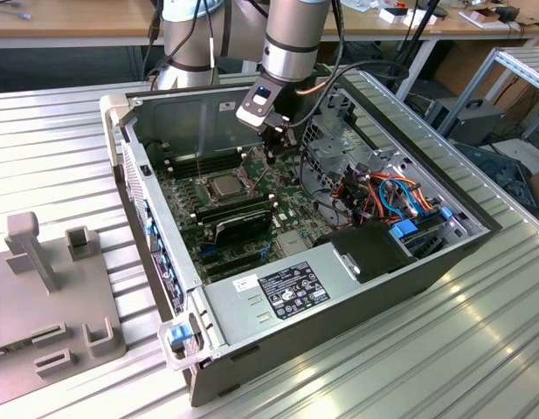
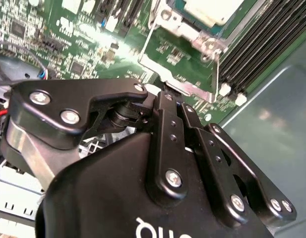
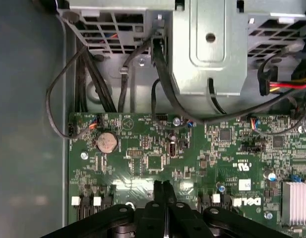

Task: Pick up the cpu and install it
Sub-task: 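Close the cpu cover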

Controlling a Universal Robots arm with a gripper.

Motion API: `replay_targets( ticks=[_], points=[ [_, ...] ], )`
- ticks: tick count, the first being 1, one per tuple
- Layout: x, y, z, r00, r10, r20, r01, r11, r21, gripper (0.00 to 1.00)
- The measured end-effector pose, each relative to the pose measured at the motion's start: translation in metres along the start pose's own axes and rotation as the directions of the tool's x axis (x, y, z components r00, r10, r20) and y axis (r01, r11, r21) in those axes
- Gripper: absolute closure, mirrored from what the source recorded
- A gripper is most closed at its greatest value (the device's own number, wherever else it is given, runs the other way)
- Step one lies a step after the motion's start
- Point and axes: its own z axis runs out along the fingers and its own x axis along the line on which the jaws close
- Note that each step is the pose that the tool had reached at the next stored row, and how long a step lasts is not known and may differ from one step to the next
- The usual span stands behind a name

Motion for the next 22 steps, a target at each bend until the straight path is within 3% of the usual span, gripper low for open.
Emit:
replay_targets(
  ticks=[3,6,9,17,20,22],
  points=[
    [0.0,-0.0136,-0.0004,1.0,0.0,-0.0003,0.0,1.0,-0.0041,0.89],
    [-0.0001,-0.0227,-0.0008,1.0,0.001,-0.0001,-0.001,1.0,-0.0081,0.89],
    [-0.0002,-0.037,-0.0014,1.0,0.001,-0.0001,-0.001,0.9999,-0.0158,0.89],
    [-0.0002,-0.04,-0.0014,1.0,0.001,-0.0002,-0.001,0.9998,-0.0175,0.89],
    [-0.0003,-0.0483,-0.0009,1.0,0.001,-0.0001,-0.001,0.9998,-0.0175,0.89],
    [-0.0003,-0.0603,0.0004,1.0,0.001,-0.0001,-0.001,0.9998,-0.0175,0.89]
  ],
)
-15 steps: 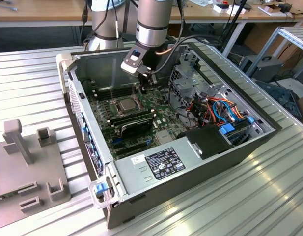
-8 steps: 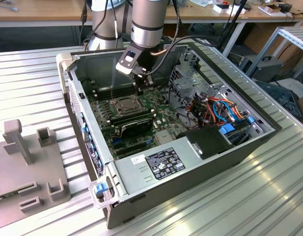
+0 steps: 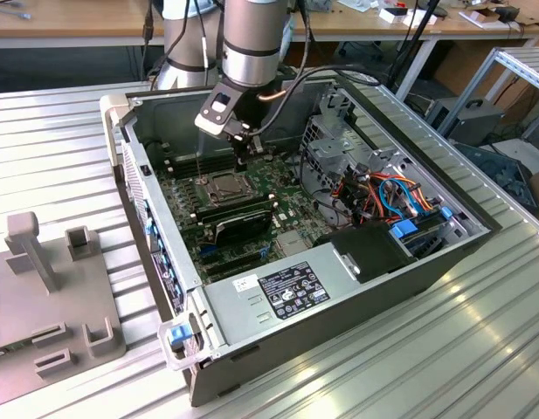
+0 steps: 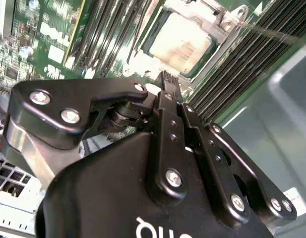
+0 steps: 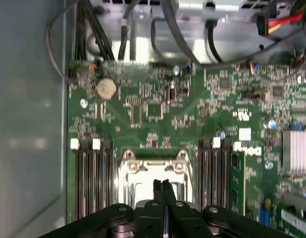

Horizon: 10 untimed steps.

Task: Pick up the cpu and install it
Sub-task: 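Close the cpu cover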

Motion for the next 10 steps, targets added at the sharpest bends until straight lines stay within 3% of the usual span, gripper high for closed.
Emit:
replay_targets(
  ticks=[4,7,10],
  points=[
    [0.0001,-0.0208,0.003,1.0,0.0,0.0005,0.0,1.0,-0.0001,0.89],
    [0.0002,-0.0329,0.006,1.0,0.0,0.002,0.0,1.0,0.0,0.89],
    [0.0004,-0.0405,0.0102,1.0,0.0,0.0023,0.0,1.0,0.0,0.89]
  ],
)
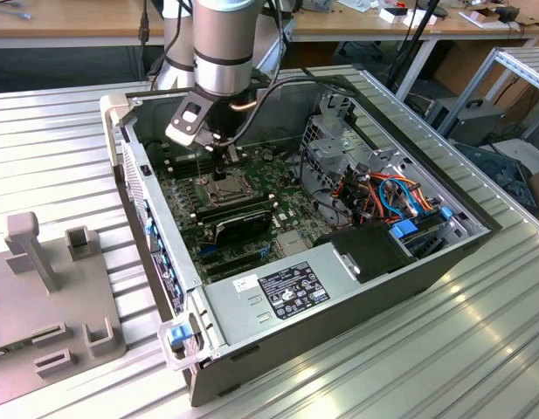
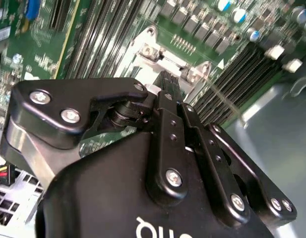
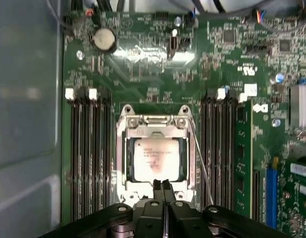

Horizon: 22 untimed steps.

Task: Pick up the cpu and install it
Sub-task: 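Close the cpu cover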

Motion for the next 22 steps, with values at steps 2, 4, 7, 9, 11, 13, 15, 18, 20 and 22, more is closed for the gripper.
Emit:
replay_targets(
  ticks=[2,4,7,9,11,13,15,18,20,22],
  points=[
    [0.0002,-0.0057,0.0041,1.0,0.0,0.0,0.0,1.0,0.0,0.89],
    [0.0004,-0.0097,0.0089,1.0,0.0,0.0,0.0,1.0,-0.0001,0.89],
    [0.0005,-0.0103,0.0107,1.0,0.0,0.0001,0.0,1.0,0.0,0.89],
    [0.0006,-0.0106,0.013,1.0,0.0,0.0,0.0,1.0,0.0,0.89],
    [0.0007,-0.0107,0.014,1.0,0.0,0.0001,0.0,1.0,0.0001,0.89],
    [0.0008,-0.0107,0.0152,1.0,0.0,-0.0003,0.0,1.0,-0.0003,0.89],
    [0.0009,-0.0109,0.0177,1.0,0.0,0.0014,0.0,1.0,0.0003,0.89],
    [0.0009,-0.0112,0.0207,1.0,-0.001,0.0049,0.001,1.0,0.0011,0.89],
    [0.001,-0.0112,0.0209,1.0,-0.001,0.0048,0.001,1.0,0.0009,0.89],
    [0.001,-0.0111,0.0211,1.0,-0.001,0.0044,0.001,1.0,0.0006,0.89]
  ],
)
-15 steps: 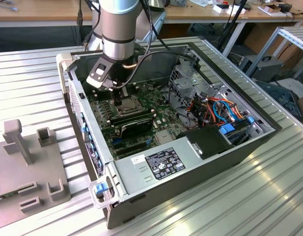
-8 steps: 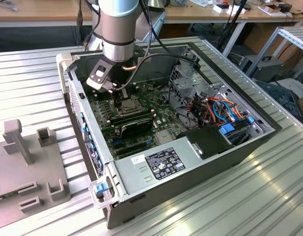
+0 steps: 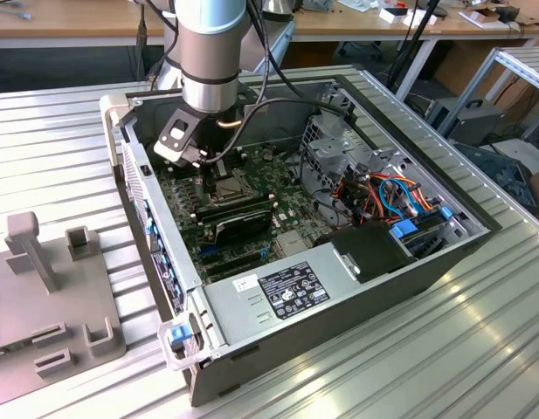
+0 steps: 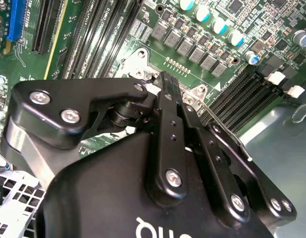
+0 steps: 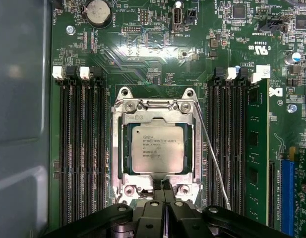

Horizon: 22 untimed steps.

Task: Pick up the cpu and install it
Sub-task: 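Close the cpu cover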

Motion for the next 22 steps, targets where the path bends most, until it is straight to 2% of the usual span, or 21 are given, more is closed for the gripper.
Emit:
replay_targets(
  ticks=[10,13,16,20,22],
  points=[
    [0.0001,0.0,0.0005,1.0,0.0,-0.0001,0.0,1.0,-0.0001,0.89],
    [-0.0001,0.0003,-0.0036,1.0,0.0,0.0009,0.0,1.0,-0.0002,0.89],
    [-0.0006,0.0007,-0.0117,1.0,0.0,0.0016,0.0,1.0,-0.0005,0.89],
    [-0.0006,0.0009,-0.0122,1.0,0.0,0.0018,0.0,1.0,-0.0005,0.89],
    [-0.0006,0.0039,-0.0121,1.0,0.0,0.0018,0.0,1.0,-0.0005,0.89]
  ],
)
